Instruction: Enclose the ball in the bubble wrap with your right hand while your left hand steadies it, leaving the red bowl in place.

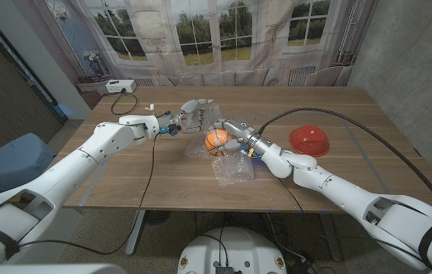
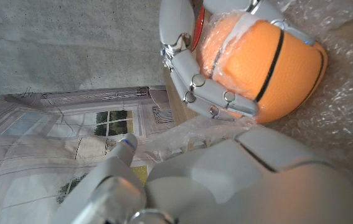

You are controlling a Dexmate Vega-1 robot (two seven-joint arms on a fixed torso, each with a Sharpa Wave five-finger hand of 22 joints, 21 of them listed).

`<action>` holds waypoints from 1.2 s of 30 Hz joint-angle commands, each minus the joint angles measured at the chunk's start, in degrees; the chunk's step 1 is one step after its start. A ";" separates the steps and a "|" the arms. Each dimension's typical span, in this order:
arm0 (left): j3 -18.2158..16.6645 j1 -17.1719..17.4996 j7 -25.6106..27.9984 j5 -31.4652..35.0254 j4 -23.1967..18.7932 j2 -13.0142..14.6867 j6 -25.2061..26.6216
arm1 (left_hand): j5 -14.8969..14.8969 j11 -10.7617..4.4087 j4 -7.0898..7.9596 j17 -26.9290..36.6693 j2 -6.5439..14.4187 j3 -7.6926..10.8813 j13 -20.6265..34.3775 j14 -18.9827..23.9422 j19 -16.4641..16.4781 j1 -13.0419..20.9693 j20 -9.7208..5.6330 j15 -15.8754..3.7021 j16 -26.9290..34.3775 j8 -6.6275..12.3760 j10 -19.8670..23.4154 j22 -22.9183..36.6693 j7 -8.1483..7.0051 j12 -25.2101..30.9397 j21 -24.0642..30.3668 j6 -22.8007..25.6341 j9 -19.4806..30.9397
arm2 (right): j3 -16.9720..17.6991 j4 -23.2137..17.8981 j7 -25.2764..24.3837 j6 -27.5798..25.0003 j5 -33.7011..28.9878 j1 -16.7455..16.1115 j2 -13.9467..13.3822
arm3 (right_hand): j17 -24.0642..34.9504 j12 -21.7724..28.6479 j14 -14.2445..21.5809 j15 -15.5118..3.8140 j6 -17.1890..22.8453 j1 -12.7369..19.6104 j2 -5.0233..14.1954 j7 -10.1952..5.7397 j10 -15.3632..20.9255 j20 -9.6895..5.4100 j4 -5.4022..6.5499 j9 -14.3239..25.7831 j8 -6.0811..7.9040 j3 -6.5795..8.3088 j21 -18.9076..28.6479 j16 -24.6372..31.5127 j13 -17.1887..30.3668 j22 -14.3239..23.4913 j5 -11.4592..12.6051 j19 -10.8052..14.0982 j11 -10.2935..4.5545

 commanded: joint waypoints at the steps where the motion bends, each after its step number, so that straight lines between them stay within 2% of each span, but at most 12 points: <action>1: -0.75 0.81 -0.23 -1.49 -0.33 0.80 -0.76 | 0.14 0.56 0.60 0.11 0.22 0.06 0.07 -13.72 -8.53 -0.76 0.06 0.46 0.24 0.17 -10.77 0.29 -0.10 0.41 0.47 -7.10 0.17 | -6.22 -1.38 2.30 -9.17 -6.63 2.22 -0.46 | 0.31 0.12 20.30 -27.93 13.23 22.06 21.80 11.73 11.21 -15.72 -5.40 0.13 0.24 5.79 0.63 -0.55 -0.17 -0.14 0.33 -4.87 -2.66; 5: -1.96 1.88 0.65 -1.23 -2.33 1.61 -2.97 | 0.16 0.77 0.69 0.09 0.19 0.01 0.06 -13.69 -8.67 -0.85 0.49 0.72 0.31 0.22 -10.93 0.31 -0.03 0.45 0.49 -7.12 0.17 | -7.27 -1.40 5.39 -10.32 -6.49 3.12 0.00 | 0.36 -0.12 20.03 -28.05 13.35 22.02 21.86 11.69 11.13 -15.71 -5.37 0.08 0.17 5.94 0.63 -0.81 -0.38 -0.27 0.35 -5.35 -2.80; 8: -3.15 3.18 4.52 1.40 -7.72 4.69 -4.01 | 0.16 1.03 0.63 0.01 0.16 0.04 0.06 -13.59 -9.96 -0.72 2.18 1.84 0.42 0.23 -11.28 0.32 0.03 0.53 0.13 -7.50 0.16 | -8.02 -0.95 6.36 -10.43 -6.52 3.87 0.18 | 0.43 -0.16 20.09 -28.10 13.65 22.03 21.96 11.70 11.31 -15.71 -5.36 0.05 0.22 6.03 0.71 -0.84 -0.49 -0.31 0.37 -5.47 -2.95; 12: -5.01 5.47 15.56 8.47 -18.53 11.02 -2.43 | 0.08 0.97 0.21 -0.05 -0.12 0.09 0.06 -13.27 -11.54 -0.31 3.26 2.53 0.57 0.20 -11.40 0.27 -0.31 0.67 -0.36 -8.09 0.17 | -8.50 -0.53 6.63 -10.35 -6.05 4.34 0.30 | 0.53 -0.25 20.19 -28.12 13.73 22.06 22.00 11.69 11.44 -15.70 -5.39 0.01 0.16 6.12 0.83 -0.85 -0.63 -0.37 0.39 -5.52 -2.88; 15: -6.89 8.26 23.85 13.34 -24.40 13.60 -2.29 | -0.04 0.67 -0.49 -0.09 -0.30 0.30 0.05 -12.23 -12.29 0.39 3.45 2.58 0.92 0.89 -9.44 0.23 -0.60 1.53 -0.41 -6.69 0.17 | -8.85 -0.21 6.49 -9.99 -5.82 4.71 0.33 | 0.57 -0.29 20.22 -28.10 13.73 22.07 22.01 11.68 11.46 -15.70 -5.39 0.00 0.12 6.16 0.89 -0.87 -0.69 -0.39 0.40 -5.55 -2.90; 19: -9.18 12.04 30.16 17.58 -28.15 14.57 -4.75 | -0.08 0.58 -0.90 -0.11 -0.34 0.45 0.03 -11.77 -11.80 0.81 3.32 2.27 0.99 1.34 -8.65 0.21 -0.38 1.81 -0.08 -5.36 0.15 | -9.31 -0.34 6.51 -9.75 -5.78 5.07 0.39 | 0.64 -0.43 20.19 -28.06 13.83 22.06 21.98 11.69 11.48 -15.67 -5.41 -0.04 0.08 6.23 1.01 -0.96 -0.83 -0.44 0.40 -5.60 -2.85; 24: -10.95 16.42 39.67 27.85 -33.24 15.32 -7.29 | -0.10 0.52 -1.31 -0.14 -0.09 0.75 0.00 -11.15 -10.93 1.30 3.26 2.03 1.06 1.65 -7.74 0.18 -0.19 2.07 0.41 -3.97 0.13 | -9.65 -0.82 6.53 -9.35 -5.53 5.20 0.57 | 0.73 -0.55 20.20 -28.04 13.70 21.99 21.96 11.48 11.43 -15.66 -5.39 -0.07 -0.08 6.31 1.17 -1.05 -0.91 -0.49 0.39 -5.66 -2.94; 29: -12.25 18.62 44.56 35.38 -36.66 14.72 -6.36 | -0.13 0.29 -1.60 -0.17 0.16 0.99 -0.03 -10.40 -10.25 1.65 3.29 1.84 1.18 1.77 -6.78 0.15 -0.44 2.34 0.75 -3.02 0.11 | -9.35 -3.44 7.92 -10.33 -5.05 4.41 0.60 | 0.79 -0.72 20.00 -27.95 13.59 21.84 21.87 11.21 11.20 -15.52 -5.36 -0.09 -0.22 6.37 1.30 -1.26 -0.93 -0.59 0.41 -5.74 -3.22; 32: -13.04 18.94 43.73 36.07 -36.73 13.64 -6.20 | -0.15 0.34 -1.69 -0.18 0.26 1.08 -0.04 -10.28 -9.77 1.76 3.19 1.83 1.15 1.72 -6.68 0.14 -0.46 2.34 0.96 -2.91 0.10 | -8.85 -7.83 12.85 -13.88 -5.26 3.26 0.34 | -1.34 -3.16 15.66 -28.41 8.93 17.87 19.77 9.34 7.96 -12.93 -4.27 -0.16 -2.88 6.22 -0.24 -5.59 -2.23 -1.82 0.57 -9.34 -3.11; 33: -13.04 18.88 43.80 36.64 -36.84 13.28 -5.62 | -0.14 0.33 -1.70 -0.18 0.29 1.10 -0.05 -10.27 -9.73 1.78 3.21 1.84 1.14 1.70 -6.70 0.14 -0.37 2.32 0.98 -2.91 0.10 | -8.76 -8.73 13.50 -14.65 -5.46 2.94 0.38 | -3.18 -5.00 13.05 -28.38 6.08 15.98 19.73 8.27 5.46 -9.91 -3.78 -0.23 -4.67 6.70 -1.28 -8.36 -3.21 -2.06 0.52 -11.21 -4.35; 35: -13.40 18.84 42.94 36.83 -36.71 12.74 -5.20 | -0.14 0.35 -1.75 -0.19 0.40 1.18 -0.05 -10.38 -9.69 1.87 3.26 1.79 1.06 1.60 -6.71 0.13 -0.39 2.29 1.01 -3.04 0.10 | -8.35 -10.63 14.96 -15.86 -5.27 2.16 0.47 | -7.74 -8.80 8.21 -26.44 0.42 6.91 20.55 5.92 1.49 -4.78 0.57 -1.08 -9.23 6.46 -4.76 -13.29 -5.56 -2.31 0.51 -14.54 -5.07; 36: -13.58 18.81 42.69 36.86 -36.75 12.45 -4.64 | -0.14 0.38 -1.79 -0.19 0.52 1.26 -0.05 -10.47 -9.70 1.95 3.31 1.67 0.99 1.50 -6.93 0.12 -0.37 2.17 1.01 -3.16 0.10 | -8.34 -11.91 16.00 -16.91 -5.73 1.77 0.44 | -8.78 -10.25 6.27 -25.87 -0.76 5.23 19.83 5.47 -0.59 -4.16 1.00 -1.26 -10.30 6.30 -6.04 -14.38 -6.11 -2.26 0.58 -16.31 -4.79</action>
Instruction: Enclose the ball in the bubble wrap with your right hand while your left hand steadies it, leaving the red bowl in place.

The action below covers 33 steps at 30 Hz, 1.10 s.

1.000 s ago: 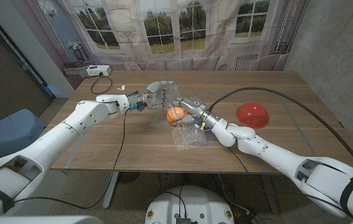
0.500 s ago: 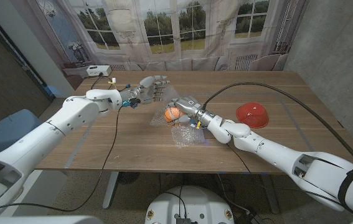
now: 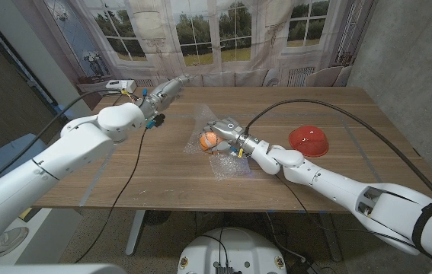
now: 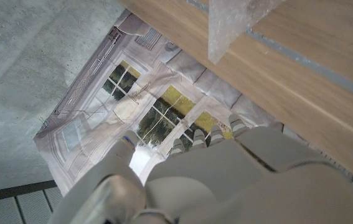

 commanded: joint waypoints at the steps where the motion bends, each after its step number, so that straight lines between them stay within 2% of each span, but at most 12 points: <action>1: -3.21 3.48 6.88 9.62 -4.93 -1.59 1.25 | -0.14 -0.03 -0.43 -0.04 0.32 0.24 0.08 -10.48 -10.09 0.82 0.25 -0.60 0.14 0.09 -6.91 -0.01 0.03 0.21 0.57 -3.18 0.10 | 0.82 -10.45 11.84 -6.02 0.03 -2.93 0.01 | -6.75 -7.54 5.84 -21.99 -1.55 1.05 17.50 3.78 -3.15 -3.24 2.58 -1.18 -7.31 3.50 -6.66 -6.82 -3.68 -0.39 0.60 -16.38 -4.96; 2: -3.43 3.48 6.58 9.45 -4.81 -1.99 1.48 | -0.14 -0.01 -0.45 -0.05 0.38 0.28 0.08 -10.49 -10.13 0.87 0.27 -0.61 0.12 0.04 -7.01 -0.02 0.11 0.16 0.56 -3.23 0.10 | 1.13 -11.61 13.64 -6.35 0.74 -3.30 0.01 | -7.58 -8.72 4.06 -21.27 -2.25 -1.27 17.26 3.56 -4.28 -2.59 3.61 -1.20 -8.14 3.12 -7.99 -7.06 -4.15 -0.37 0.77 -17.66 -4.90; 4: -4.00 3.33 5.39 8.30 -4.50 -2.57 2.33 | -0.14 0.07 -0.51 -0.05 0.61 0.43 0.08 -10.69 -10.09 1.01 0.29 -0.67 -0.01 -0.17 -7.08 -0.03 0.23 0.09 0.59 -3.59 0.10 | 1.49 -15.99 20.47 -9.95 1.13 -4.50 0.28 | -9.42 -12.36 -2.80 -19.24 -6.49 -7.41 16.61 3.03 -8.77 -0.27 6.28 -1.26 -11.26 1.65 -12.49 -7.51 -5.18 -0.23 1.01 -24.23 -3.51; 5: -4.11 3.38 5.24 8.42 -4.51 -2.74 2.42 | -0.13 0.11 -0.55 -0.05 0.78 0.53 0.08 -10.89 -10.07 1.11 0.30 -0.66 -0.11 -0.24 -7.29 -0.03 0.29 -0.01 0.61 -3.68 0.10 | 1.59 -16.12 20.76 -10.12 1.04 -4.60 0.32 | -10.44 -14.38 -8.25 -18.18 -9.18 -10.91 16.58 2.40 -11.08 0.68 7.65 -1.20 -13.08 0.74 -15.07 -7.62 -5.67 -0.14 1.23 -27.90 -3.46; 6: -4.48 3.20 3.99 7.34 -4.00 -2.92 2.41 | -0.13 0.10 -0.56 -0.06 0.85 0.58 0.07 -10.92 -10.04 1.16 0.30 -0.66 -0.13 -0.30 -7.30 -0.03 0.28 -0.03 0.63 -3.78 0.10 | 1.09 -19.14 25.86 -13.58 -0.41 -5.13 0.67 | -11.44 -17.37 -13.01 -16.87 -13.09 -14.50 16.54 1.95 -15.77 1.30 8.77 -1.21 -15.18 -0.32 -17.48 -7.28 -6.14 -0.08 1.42 -30.65 -4.41; 7: -4.62 3.21 3.84 7.19 -3.93 -3.14 2.64 | -0.13 0.13 -0.58 -0.06 0.93 0.63 0.07 -10.95 -10.08 1.20 0.31 -0.70 -0.15 -0.35 -7.41 -0.04 0.27 -0.08 0.62 -3.86 0.10 | 0.69 -20.75 29.33 -16.29 -1.74 -5.45 1.12 | -12.67 -20.26 -19.79 -15.55 -19.08 -18.54 16.25 1.37 -20.04 3.36 9.47 -1.22 -16.63 -1.75 -21.10 -7.29 -6.45 -0.03 1.72 -35.39 -3.89; 11: -5.23 3.14 2.36 6.21 -3.45 -3.55 2.80 | -0.12 0.28 -0.64 -0.06 1.24 0.84 0.07 -11.19 -10.27 1.40 0.30 -0.65 -0.27 -0.51 -7.75 -0.05 0.36 -0.25 0.57 -4.12 0.10 | -0.79 -23.55 38.48 -20.12 -4.28 -5.17 2.43 | -15.62 -24.82 -35.65 -12.07 -33.81 -29.98 13.84 2.47 -33.36 4.96 10.26 -1.25 -16.79 -7.32 -30.79 -7.34 -6.72 0.06 2.76 -47.39 -3.42; 13: -5.32 3.17 2.43 6.45 -3.42 -3.72 2.94 | -0.12 0.32 -0.66 -0.06 1.43 0.96 0.08 -11.34 -10.22 1.51 0.27 -0.65 -0.33 -0.58 -7.92 -0.04 0.49 -0.33 0.61 -4.25 0.11 | -0.91 -24.00 39.55 -20.53 -4.65 -5.26 2.79 | -16.36 -24.66 -39.27 -11.09 -37.71 -33.04 12.53 2.96 -36.33 5.68 10.20 -1.27 -16.80 -9.26 -33.41 -7.26 -6.76 0.09 3.18 -50.48 -3.30; 16: -5.56 3.11 1.87 6.08 -3.14 -4.04 2.91 | -0.12 0.35 -0.68 -0.06 1.54 1.03 0.08 -11.46 -10.33 1.57 0.29 -0.63 -0.38 -0.61 -8.03 -0.05 0.56 -0.39 0.58 -4.29 0.11 | -1.33 -25.10 44.07 -22.82 -5.96 -5.06 3.64 | -17.09 -24.64 -42.79 -9.86 -39.61 -35.56 10.55 3.08 -39.35 6.60 10.03 -1.28 -16.50 -11.40 -36.04 -7.29 -6.79 0.13 3.81 -53.75 -2.56; 18: -5.68 3.02 1.49 5.69 -2.93 -4.22 3.10 | -0.12 0.46 -0.68 -0.07 1.61 1.08 0.08 -11.48 -10.36 1.62 0.31 -0.65 -0.38 -0.63 -8.11 -0.05 0.61 -0.42 0.57 -4.32 0.11 | -1.45 -25.51 46.08 -23.70 -6.40 -4.94 4.08 | -17.93 -24.68 -46.96 -8.59 -43.38 -37.92 8.58 4.11 -43.36 7.73 9.79 -1.34 -16.69 -13.79 -39.45 -7.25 -6.81 0.23 4.90 -58.24 -0.40; 23: -5.64 2.85 0.84 5.40 -2.21 -4.56 2.86 | -0.11 0.50 -0.68 -0.07 1.81 1.21 0.08 -11.58 -10.23 1.71 0.31 -0.62 -0.41 -0.68 -8.26 -0.04 0.74 -0.49 0.64 -4.41 0.12 | 0.01 -26.64 47.30 -22.81 -3.41 -5.53 4.33 | -18.49 -24.52 -51.89 -7.06 -47.35 -40.70 7.17 3.63 -47.87 8.17 9.95 -1.32 -16.51 -16.48 -42.86 -7.04 -6.80 0.36 6.47 -62.22 0.82; 33: -4.60 1.31 -0.47 5.28 -0.57 -4.99 2.78 | -0.11 0.59 -0.68 -0.07 2.12 1.44 0.08 -11.90 -10.26 1.90 0.33 -0.67 -0.50 -0.85 -8.56 -0.03 0.68 -0.62 0.68 -4.80 0.13 | 6.10 -26.45 42.34 -14.61 10.53 -7.00 4.02 | -18.86 -22.70 -50.20 -6.92 -45.25 -44.30 7.13 2.99 -44.68 8.15 10.69 -1.33 -15.30 -18.68 -44.04 -5.43 -6.86 0.48 7.62 -61.71 0.53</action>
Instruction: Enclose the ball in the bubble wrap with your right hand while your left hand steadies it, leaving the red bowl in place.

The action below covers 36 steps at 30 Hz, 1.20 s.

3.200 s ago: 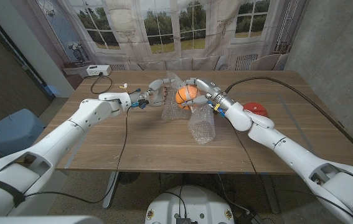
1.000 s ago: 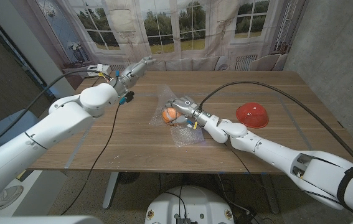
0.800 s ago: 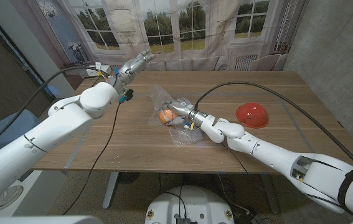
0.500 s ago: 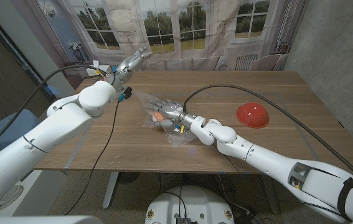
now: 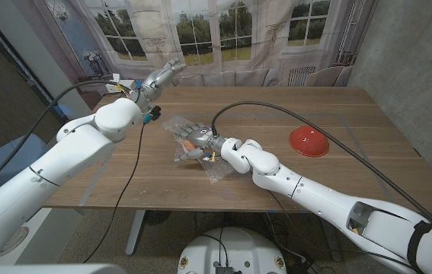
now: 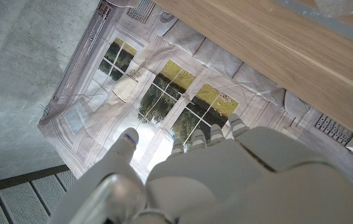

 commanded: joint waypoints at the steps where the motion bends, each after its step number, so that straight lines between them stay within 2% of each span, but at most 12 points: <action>1: 0.66 -1.45 -1.74 -0.39 1.80 -0.70 -0.08 | -0.12 0.39 -0.04 0.20 1.32 0.48 0.20 -12.11 -10.30 0.80 0.34 -0.12 -0.08 -0.39 -8.83 -0.04 0.23 -0.17 0.33 -4.88 0.13 | 5.93 -1.04 -1.02 6.81 13.56 -1.57 0.27 | -0.20 1.42 0.50 0.32 2.46 -2.85 0.76 -0.48 -0.19 0.17 0.76 0.17 1.11 -1.54 -0.62 1.23 0.13 0.19 0.98 -1.03 -0.10; 6: 1.24 -2.46 -2.74 -0.64 2.95 -0.84 -0.32 | -0.14 0.35 -0.05 0.20 1.37 0.57 0.20 -12.34 -10.56 0.89 0.35 -0.09 -0.11 -0.50 -9.22 -0.03 0.15 -0.31 0.26 -5.21 0.14 | 8.53 -0.50 -5.56 11.15 19.91 -3.09 0.45 | -0.57 2.33 2.40 0.15 4.50 -5.34 1.55 -0.93 2.58 0.10 0.91 0.09 1.53 -2.60 -1.13 2.06 0.02 0.20 1.44 -0.08 -0.21; 9: 1.53 -2.97 -3.03 -0.66 3.62 -1.02 -0.61 | -0.15 0.34 -0.06 0.20 1.36 0.58 0.21 -12.51 -10.64 0.91 0.36 -0.14 -0.16 -0.53 -9.29 -0.03 0.09 -0.33 0.24 -5.31 0.14 | 8.57 0.11 -6.77 12.18 20.81 -2.91 0.58 | -1.06 1.83 2.38 0.25 0.68 -6.55 2.44 -2.46 1.99 0.15 0.68 -0.04 -0.10 -3.13 -1.68 1.95 -0.11 0.18 1.83 0.48 -0.56; 10: 1.59 -3.09 -3.11 -0.68 3.84 -1.08 -0.77 | -0.15 0.37 -0.06 0.20 1.35 0.59 0.21 -12.53 -10.70 0.92 0.36 -0.14 -0.16 -0.54 -9.32 -0.03 0.10 -0.34 0.22 -5.37 0.14 | 8.54 0.42 -6.88 12.31 21.14 -2.77 0.72 | -1.38 1.15 2.12 0.38 -1.68 -7.03 2.92 -3.50 0.57 0.17 0.47 -0.13 -0.66 -3.42 -2.17 1.76 -0.21 0.17 2.06 0.52 -1.94; 12: 1.70 -3.30 -3.36 -0.73 4.20 -1.09 -1.01 | -0.16 0.33 -0.06 0.20 1.34 0.61 0.21 -12.61 -10.72 0.94 0.34 -0.17 -0.16 -0.57 -9.49 -0.02 0.05 -0.39 0.23 -5.48 0.14 | 8.59 1.15 -6.90 12.67 22.29 -2.59 1.04 | -2.03 0.30 1.86 0.51 -8.20 -7.65 3.64 -4.56 -1.42 0.17 -0.03 -0.26 -1.23 -4.12 -3.29 1.54 -0.48 0.18 2.52 0.58 -2.97; 13: 1.71 -3.35 -3.41 -0.83 4.40 -1.19 -1.19 | -0.17 0.29 -0.06 0.20 1.34 0.61 0.21 -12.63 -10.72 0.95 0.34 -0.18 -0.16 -0.57 -9.48 -0.02 0.05 -0.39 0.24 -5.51 0.14 | 8.59 1.49 -7.27 12.88 22.59 -2.57 1.15 | -2.35 -0.09 1.37 0.51 -11.50 -7.87 3.95 -4.16 -2.73 0.18 -0.23 -0.29 -1.23 -4.50 -3.92 1.31 -0.61 0.19 2.74 0.50 -3.37; 14: 1.76 -3.43 -3.47 -0.85 4.56 -1.20 -1.25 | -0.17 0.25 -0.06 0.21 1.33 0.62 0.21 -12.62 -10.72 0.95 0.35 -0.18 -0.15 -0.56 -9.51 -0.02 -0.02 -0.40 0.24 -5.50 0.14 | 8.63 2.00 -7.79 13.39 23.04 -2.53 1.27 | -2.81 -0.34 0.96 0.62 -17.41 -8.19 4.55 -3.53 -4.33 0.17 -0.45 -0.31 -1.32 -5.05 -4.88 1.14 -0.80 0.21 3.06 0.46 -3.44; 15: 1.78 -3.54 -3.70 -0.99 4.75 -1.19 -1.35 | -0.18 0.25 -0.06 0.21 1.30 0.62 0.21 -12.66 -10.77 0.96 0.36 -0.19 -0.14 -0.58 -9.57 -0.01 -0.04 -0.41 0.24 -5.58 0.15 | 8.78 2.68 -8.79 14.27 23.59 -2.58 1.41 | -3.00 -0.63 0.54 0.67 -20.28 -8.37 4.77 -2.79 -5.76 0.17 -0.52 -0.30 -1.37 -5.36 -5.33 0.99 -0.88 0.22 3.19 0.46 -3.69; 18: 1.80 -3.64 -4.04 -1.23 5.21 -1.20 -1.84 | -0.19 0.23 -0.06 0.21 1.27 0.62 0.22 -12.67 -10.75 0.97 0.36 -0.21 -0.12 -0.57 -9.59 -0.01 -0.06 -0.40 0.26 -5.60 0.15 | 9.19 4.67 -11.15 16.93 25.33 -2.44 1.86 | -3.43 -0.97 -0.43 0.44 -24.22 -8.38 5.37 -2.56 -8.49 0.18 -0.73 -0.22 -1.05 -5.74 -6.16 0.66 -1.01 0.24 3.45 0.44 -3.21; 30: 1.40 -3.31 -4.80 -1.94 6.09 -0.77 -3.52 | -0.21 0.14 -0.02 0.23 1.09 0.59 0.23 -12.92 -10.86 0.94 0.37 -0.25 -0.10 -0.58 -9.78 0.03 -0.23 -0.42 0.30 -5.91 0.16 | 10.96 10.94 -13.14 23.16 34.17 -1.48 4.03 | -4.19 -1.24 -3.68 0.99 -26.64 -7.65 6.28 -3.00 -12.63 0.30 -1.27 -0.14 -0.30 -5.97 -7.38 -0.30 -1.21 0.24 3.75 0.20 -2.12; 35: 0.69 -2.55 -5.30 -2.60 6.28 -0.48 -4.96 | -0.23 0.17 0.02 0.24 0.98 0.55 0.23 -12.99 -10.40 0.89 0.15 -0.28 -0.08 -0.56 -9.78 0.05 -0.34 -0.39 0.53 -5.97 0.16 | 12.39 13.44 -14.27 27.03 39.05 -1.83 4.95 | -4.79 -0.26 -2.71 0.43 -22.26 -7.07 6.65 -3.67 -11.74 0.28 -1.66 -0.14 1.41 -6.20 -8.11 0.42 -1.42 0.32 3.83 0.26 -2.12; 36: 0.56 -2.38 -5.39 -2.71 6.31 -0.41 -5.25 | -0.23 0.17 0.03 0.24 0.95 0.54 0.23 -12.89 -10.39 0.88 0.13 -0.34 -0.02 -0.54 -9.77 0.05 -0.32 -0.37 0.55 -5.93 0.16 | 12.82 14.08 -14.33 27.77 40.48 -1.92 5.28 | -5.25 0.68 -1.06 0.07 -19.18 -6.42 6.79 -3.76 -9.38 0.18 -2.08 -0.16 2.32 -6.30 -8.22 1.08 -1.54 0.34 3.86 1.27 -2.35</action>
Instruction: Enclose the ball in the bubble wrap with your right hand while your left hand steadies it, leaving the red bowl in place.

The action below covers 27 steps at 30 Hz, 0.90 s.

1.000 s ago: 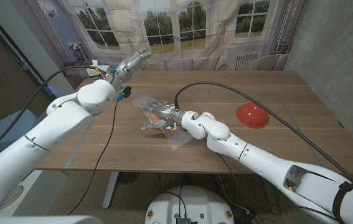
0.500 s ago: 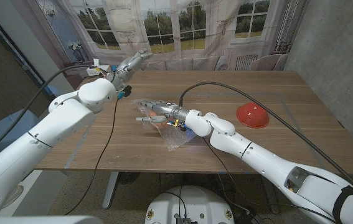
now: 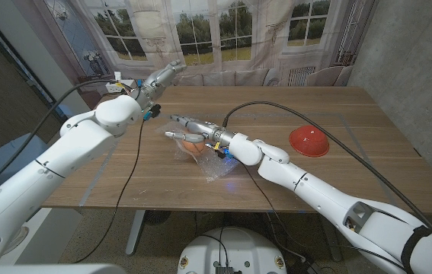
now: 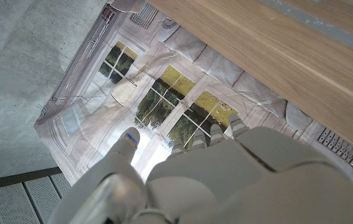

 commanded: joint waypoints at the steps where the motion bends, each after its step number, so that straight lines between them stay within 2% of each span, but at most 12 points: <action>1: -1.29 1.30 -1.06 -1.31 0.73 0.58 -2.85 | -0.23 0.16 0.15 0.09 0.63 0.42 0.08 -12.91 -10.54 0.57 0.16 -0.33 -0.03 0.09 -9.79 0.05 -0.29 0.03 0.50 -5.93 0.16 | 3.29 6.51 -2.46 8.50 12.15 -0.20 2.54 | -0.82 2.00 -0.52 -0.85 -16.38 1.34 0.52 -0.75 -8.44 -0.21 -0.86 0.07 1.85 -0.45 -0.42 1.31 -0.25 0.36 0.51 1.18 0.18; 4: -1.80 1.97 -1.08 -1.63 0.55 0.87 -3.40 | -0.23 0.14 0.18 0.10 0.56 0.39 0.08 -12.84 -10.33 0.53 0.25 -0.42 0.02 0.12 -9.74 0.06 -0.35 0.07 0.61 -5.93 0.16 | 4.56 8.82 -3.46 11.81 15.83 -0.46 3.67 | -1.51 2.73 0.75 -1.60 -13.11 2.68 0.84 -0.54 -5.84 -0.22 -1.60 0.05 2.59 -0.29 -0.57 1.71 -0.31 0.37 0.49 2.55 0.19; 8: -2.39 2.61 -1.12 -2.15 0.29 1.26 -3.55 | -0.24 0.13 0.20 0.10 0.50 0.37 0.08 -12.83 -10.14 0.50 0.27 -0.42 0.04 0.14 -9.72 0.07 -0.34 0.10 0.71 -5.94 0.16 | 5.63 9.71 -5.69 14.28 17.23 -0.80 4.47 | -2.21 3.29 2.26 -2.35 -10.28 4.30 1.58 -0.57 -3.49 -0.45 -2.40 0.02 3.15 0.23 -0.43 2.11 -0.36 0.38 0.45 4.42 0.02; 14: -3.36 3.65 -0.91 -2.63 -0.38 1.83 -4.10 | -0.23 0.18 0.26 0.11 0.44 0.35 0.08 -12.74 -9.96 0.45 0.29 -0.42 0.10 0.16 -9.68 0.08 -0.39 0.14 0.82 -5.95 0.15 | 6.25 8.78 -6.63 14.04 17.81 -1.21 4.53 | -2.53 3.26 3.30 -2.29 -9.84 4.92 1.81 -0.69 -3.11 -0.61 -2.72 0.01 3.05 0.40 -0.22 2.41 -0.36 0.41 0.39 5.59 -0.17; 16: -3.63 4.00 -0.67 -2.62 -0.72 2.01 -4.10 | -0.22 0.13 0.27 0.11 0.43 0.34 0.08 -12.76 -9.87 0.43 0.26 -0.43 0.09 0.16 -9.68 0.08 -0.39 0.15 0.87 -5.96 0.15 | 6.36 8.79 -7.18 14.42 17.83 -1.42 4.62 | -2.73 3.10 3.62 -2.16 -9.97 5.26 1.93 -0.73 -3.25 -0.71 -2.89 0.00 2.81 0.48 0.03 2.46 -0.37 0.46 0.34 6.56 -0.31; 18: -3.82 4.31 -0.63 -2.66 -1.00 2.22 -4.14 | -0.22 0.16 0.28 0.11 0.42 0.34 0.08 -12.82 -9.98 0.42 0.28 -0.44 0.07 0.13 -9.78 0.08 -0.42 0.11 0.83 -6.05 0.15 | 6.51 8.98 -9.24 15.34 16.61 -1.72 4.84 | -3.23 2.29 2.60 -1.72 -10.37 6.03 2.16 -0.79 -4.73 -0.50 -3.30 0.01 2.19 0.62 0.44 1.85 -0.37 0.50 0.17 8.57 -0.45; 21: -4.23 4.88 -0.72 -3.00 -1.21 2.32 -4.56 | -0.22 0.15 0.31 0.11 0.38 0.32 0.08 -12.79 -9.92 0.39 0.26 -0.44 0.09 0.14 -9.76 0.09 -0.45 0.13 0.88 -6.06 0.15 | 6.71 9.52 -10.91 16.74 15.80 -1.72 5.11 | -3.60 1.85 0.42 -2.16 -9.68 6.61 2.22 -1.38 -5.45 -0.15 -3.63 0.01 2.05 0.66 -0.50 0.91 -0.39 0.35 0.01 7.41 -1.08; 24: -4.76 5.65 -0.86 -3.35 -1.22 2.26 -5.66 | -0.21 0.11 0.35 0.11 0.35 0.31 0.08 -12.67 -9.98 0.35 0.30 -0.52 0.14 0.18 -9.65 0.09 -0.48 0.18 0.88 -6.02 0.15 | 7.13 9.21 -10.80 16.68 16.28 -1.69 4.98 | -3.93 2.04 0.32 -3.28 -8.13 6.99 2.42 -1.53 -4.68 -0.14 -3.82 0.01 2.30 0.72 -1.38 0.86 -0.43 0.26 -0.15 6.18 -1.57; 27: -5.34 6.64 -1.34 -3.56 -0.72 1.89 -8.29 | -0.21 0.09 0.37 0.11 0.32 0.29 0.08 -12.55 -9.52 0.32 0.20 -0.56 0.19 0.22 -9.52 0.10 -0.52 0.24 1.08 -5.93 0.14 | 7.60 9.38 -10.48 16.95 17.28 -1.50 4.97 | -4.26 2.45 0.99 -3.70 -6.17 7.28 2.76 -1.63 -3.24 -0.26 -3.93 0.00 2.72 0.85 -1.66 1.11 -0.46 0.24 -0.27 6.30 -1.35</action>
